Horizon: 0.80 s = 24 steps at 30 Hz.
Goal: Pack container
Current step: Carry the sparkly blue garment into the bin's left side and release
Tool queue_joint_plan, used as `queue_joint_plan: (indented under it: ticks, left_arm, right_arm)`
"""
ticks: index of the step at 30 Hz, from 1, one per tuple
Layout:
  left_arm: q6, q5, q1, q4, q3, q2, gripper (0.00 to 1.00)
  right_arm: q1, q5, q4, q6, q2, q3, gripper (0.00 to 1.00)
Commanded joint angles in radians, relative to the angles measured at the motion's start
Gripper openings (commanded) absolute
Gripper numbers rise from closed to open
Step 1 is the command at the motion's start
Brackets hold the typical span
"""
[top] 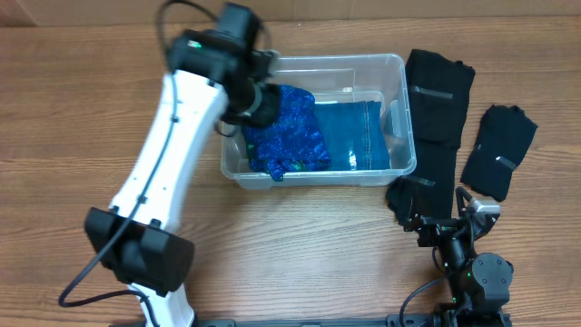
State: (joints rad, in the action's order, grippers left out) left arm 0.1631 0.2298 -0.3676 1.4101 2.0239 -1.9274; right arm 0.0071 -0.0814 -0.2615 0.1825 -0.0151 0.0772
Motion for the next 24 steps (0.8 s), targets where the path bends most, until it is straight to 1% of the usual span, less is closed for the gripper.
queue_joint_plan:
  ticks: [1, 4, 8, 13, 17, 21, 22, 23, 24]
  left_arm:
    - [-0.016, -0.172, -0.095, -0.001, 0.006, -0.068, 0.04]
    - [-0.006, -0.189, -0.117, 0.007, -0.017, -0.137, 0.04]
    - [0.087, -0.256, -0.101, 0.002, -0.095, -0.241, 0.04]
    - [0.095, -0.257, -0.086, -0.019, -0.143, -0.324, 0.04]
    - [0.095, -0.282, -0.085, -0.028, -0.139, -0.340, 0.04]
    - [0.097, -0.281, -0.085, 0.037, -0.055, -0.297, 0.04]
    - [0.101, -0.282, -0.085, 0.058, -0.021, -0.281, 0.05]
    - [0.104, -0.282, -0.085, 0.080, 0.021, -0.256, 0.08]
    - [0.104, -0.282, -0.085, 0.086, 0.043, -0.238, 0.15]
  right_arm:
    - [-0.003, -0.002, 0.005, 0.000, 0.005, 0.002, 1.00]
    - [-0.003, -0.002, 0.005, 0.000, 0.005, 0.002, 1.00]
    - [-0.003, -0.002, 0.005, 0.000, 0.005, 0.002, 1.00]
    - [-0.003, -0.002, 0.005, 0.000, 0.005, 0.002, 1.00]
    - [-0.003, -0.002, 0.005, 0.000, 0.005, 0.002, 1.00]
    - [-0.003, -0.002, 0.005, 0.000, 0.005, 0.002, 1.00]
    - [-0.003, -0.002, 0.005, 0.000, 0.005, 0.002, 1.00]
    - [-0.003, -0.002, 0.005, 0.000, 0.005, 0.002, 1.00]
    - [-0.003, -0.002, 0.005, 0.000, 0.005, 0.002, 1.00]
